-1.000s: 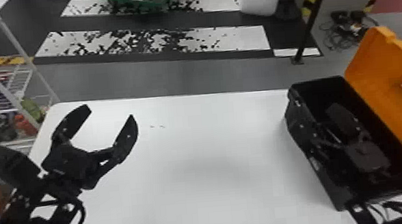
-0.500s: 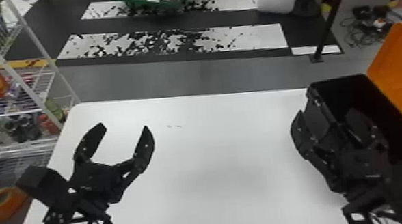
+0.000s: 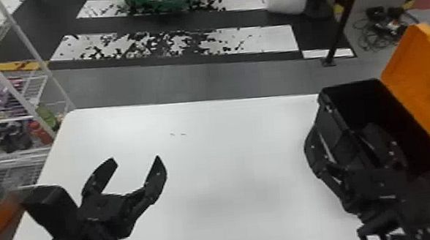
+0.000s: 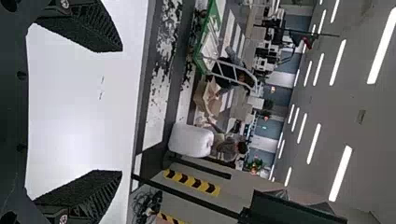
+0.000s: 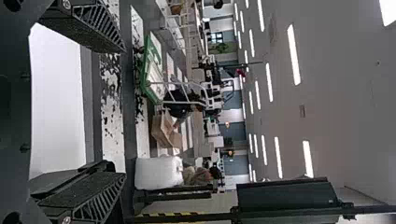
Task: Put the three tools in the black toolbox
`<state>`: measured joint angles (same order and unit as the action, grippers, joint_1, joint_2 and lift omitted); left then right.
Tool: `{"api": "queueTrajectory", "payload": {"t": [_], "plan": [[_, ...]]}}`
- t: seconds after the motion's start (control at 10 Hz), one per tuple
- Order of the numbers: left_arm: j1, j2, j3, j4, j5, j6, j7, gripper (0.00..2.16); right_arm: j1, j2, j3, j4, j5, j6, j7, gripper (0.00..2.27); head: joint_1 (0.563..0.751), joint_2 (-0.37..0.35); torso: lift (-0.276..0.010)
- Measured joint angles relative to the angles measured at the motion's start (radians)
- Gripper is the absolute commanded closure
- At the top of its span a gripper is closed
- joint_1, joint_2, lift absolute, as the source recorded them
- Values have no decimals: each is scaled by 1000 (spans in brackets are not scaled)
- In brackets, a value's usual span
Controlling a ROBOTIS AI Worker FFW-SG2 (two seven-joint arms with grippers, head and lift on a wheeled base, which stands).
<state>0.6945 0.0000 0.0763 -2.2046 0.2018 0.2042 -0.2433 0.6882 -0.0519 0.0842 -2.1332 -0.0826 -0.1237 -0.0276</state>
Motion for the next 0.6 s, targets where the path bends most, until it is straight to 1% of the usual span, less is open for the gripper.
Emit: {"api": "queueTrajectory", "payload": {"t": [0.3, 0.6], "plan": [[26, 0, -3, -14, 2, -54, -1, 70, 10, -22, -2, -4, -26, -24, -1, 56, 695, 15, -55], [24, 0, -4, -11, 1, -69, -7, 70, 9, -26, -3, 2, -34, -27, -3, 56, 695, 10, -55]]}}
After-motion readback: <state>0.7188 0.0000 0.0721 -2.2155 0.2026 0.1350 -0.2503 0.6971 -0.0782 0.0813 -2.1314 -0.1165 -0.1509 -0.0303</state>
